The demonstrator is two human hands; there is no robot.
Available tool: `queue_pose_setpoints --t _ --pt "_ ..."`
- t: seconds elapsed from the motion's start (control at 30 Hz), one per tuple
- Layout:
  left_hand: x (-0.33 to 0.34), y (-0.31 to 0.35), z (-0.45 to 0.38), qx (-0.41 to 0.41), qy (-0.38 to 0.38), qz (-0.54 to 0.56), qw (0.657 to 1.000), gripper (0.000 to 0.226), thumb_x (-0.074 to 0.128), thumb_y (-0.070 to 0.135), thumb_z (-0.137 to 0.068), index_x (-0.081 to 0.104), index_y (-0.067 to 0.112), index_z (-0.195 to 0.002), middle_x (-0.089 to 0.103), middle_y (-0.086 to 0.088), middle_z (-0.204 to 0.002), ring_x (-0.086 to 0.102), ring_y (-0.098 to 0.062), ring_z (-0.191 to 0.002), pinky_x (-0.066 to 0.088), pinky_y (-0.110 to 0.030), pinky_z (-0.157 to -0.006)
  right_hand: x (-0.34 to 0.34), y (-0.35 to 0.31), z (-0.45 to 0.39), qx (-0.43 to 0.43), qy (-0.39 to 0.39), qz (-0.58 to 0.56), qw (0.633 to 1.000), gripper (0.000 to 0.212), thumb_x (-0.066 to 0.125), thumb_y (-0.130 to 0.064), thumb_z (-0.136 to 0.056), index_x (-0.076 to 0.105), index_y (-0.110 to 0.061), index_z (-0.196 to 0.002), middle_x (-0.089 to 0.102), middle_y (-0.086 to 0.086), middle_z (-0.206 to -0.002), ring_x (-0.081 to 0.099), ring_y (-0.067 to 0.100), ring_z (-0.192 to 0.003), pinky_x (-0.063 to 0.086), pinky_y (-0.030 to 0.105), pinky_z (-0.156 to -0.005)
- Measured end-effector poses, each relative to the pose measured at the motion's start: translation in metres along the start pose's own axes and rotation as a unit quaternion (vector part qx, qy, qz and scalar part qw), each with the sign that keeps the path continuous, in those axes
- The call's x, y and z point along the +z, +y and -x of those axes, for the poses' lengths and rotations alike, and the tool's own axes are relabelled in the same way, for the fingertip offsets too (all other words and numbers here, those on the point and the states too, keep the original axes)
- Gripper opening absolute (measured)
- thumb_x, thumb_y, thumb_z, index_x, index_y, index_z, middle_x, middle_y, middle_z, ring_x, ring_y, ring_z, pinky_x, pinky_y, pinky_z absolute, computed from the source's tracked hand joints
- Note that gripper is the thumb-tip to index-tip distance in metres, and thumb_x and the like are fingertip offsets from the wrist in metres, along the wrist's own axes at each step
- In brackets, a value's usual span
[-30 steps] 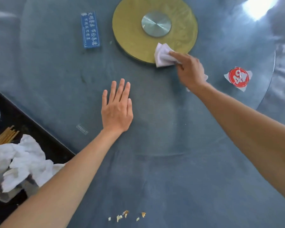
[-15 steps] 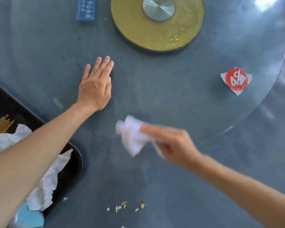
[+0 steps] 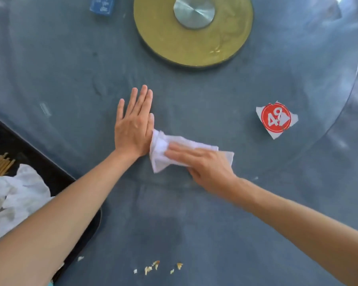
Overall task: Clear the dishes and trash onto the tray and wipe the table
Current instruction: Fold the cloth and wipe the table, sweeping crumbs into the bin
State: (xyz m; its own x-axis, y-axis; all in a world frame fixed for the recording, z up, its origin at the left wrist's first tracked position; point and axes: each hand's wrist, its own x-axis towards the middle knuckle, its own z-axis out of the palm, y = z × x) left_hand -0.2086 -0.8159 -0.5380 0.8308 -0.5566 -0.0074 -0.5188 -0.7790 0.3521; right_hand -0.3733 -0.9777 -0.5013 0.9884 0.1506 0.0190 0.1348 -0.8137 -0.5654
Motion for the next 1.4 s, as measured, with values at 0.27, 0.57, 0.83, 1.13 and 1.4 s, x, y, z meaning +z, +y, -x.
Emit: queue_pose_setpoints --t 0.27,0.57,0.83,1.13,1.4 --pt "-0.029 -0.029 -0.019 -0.035 -0.020 -0.012 0.999 0.056 0.031 0.019 -0.105 0.025 0.013 -0.160 0.015 -0.005 -0.170 0.007 -0.025 -0.158 0.008 -0.051 -0.126 -0.068 0.031 -0.039 0.008 0.125 -0.053 0.991 0.050 0.056 0.002 -0.097 0.068 -0.027 -0.137 0.062 -0.004 -0.144 0.065 0.017 -0.124 0.059 0.041 -0.085" --pt "0.000 0.022 0.008 -0.055 0.004 0.003 0.998 0.056 0.027 0.026 -0.105 0.026 0.025 -0.160 0.017 0.006 -0.169 0.007 -0.016 -0.157 0.006 -0.045 -0.127 -0.089 0.103 -0.137 0.203 0.121 0.096 0.967 0.052 0.047 -0.011 -0.102 0.058 -0.039 -0.144 0.057 -0.006 -0.151 0.058 0.033 -0.128 0.049 0.042 -0.093" --pt "-0.020 -0.050 -0.030 0.006 -0.023 -0.029 0.999 0.057 0.022 0.029 -0.103 0.025 0.029 -0.160 0.019 0.009 -0.168 0.010 -0.017 -0.157 0.007 -0.045 -0.126 0.002 -0.027 0.016 -0.117 -0.182 -0.060 0.974 0.079 0.037 0.011 -0.074 0.069 -0.026 -0.136 0.063 -0.008 -0.145 0.072 0.026 -0.109 0.054 0.041 -0.056" --pt "-0.012 0.008 -0.001 -0.049 -0.058 -0.028 0.997 0.058 0.023 0.043 -0.103 0.020 0.037 -0.160 0.008 0.006 -0.171 0.000 -0.022 -0.158 0.000 -0.055 -0.124 -0.125 0.112 -0.137 0.148 0.198 0.091 0.965 0.040 0.051 -0.022 -0.107 0.062 -0.037 -0.142 0.064 -0.005 -0.144 0.063 0.025 -0.127 0.054 0.042 -0.093" --pt "0.003 -0.012 0.000 -0.028 -0.001 -0.073 0.997 0.052 0.026 0.040 -0.105 0.025 0.045 -0.157 0.019 0.007 -0.169 0.012 -0.025 -0.157 0.012 -0.056 -0.123 -0.043 0.061 -0.067 0.043 0.025 0.064 0.997 0.063 0.052 0.000 -0.092 0.065 -0.041 -0.137 0.065 -0.010 -0.142 0.073 0.026 -0.109 0.056 0.040 -0.061"
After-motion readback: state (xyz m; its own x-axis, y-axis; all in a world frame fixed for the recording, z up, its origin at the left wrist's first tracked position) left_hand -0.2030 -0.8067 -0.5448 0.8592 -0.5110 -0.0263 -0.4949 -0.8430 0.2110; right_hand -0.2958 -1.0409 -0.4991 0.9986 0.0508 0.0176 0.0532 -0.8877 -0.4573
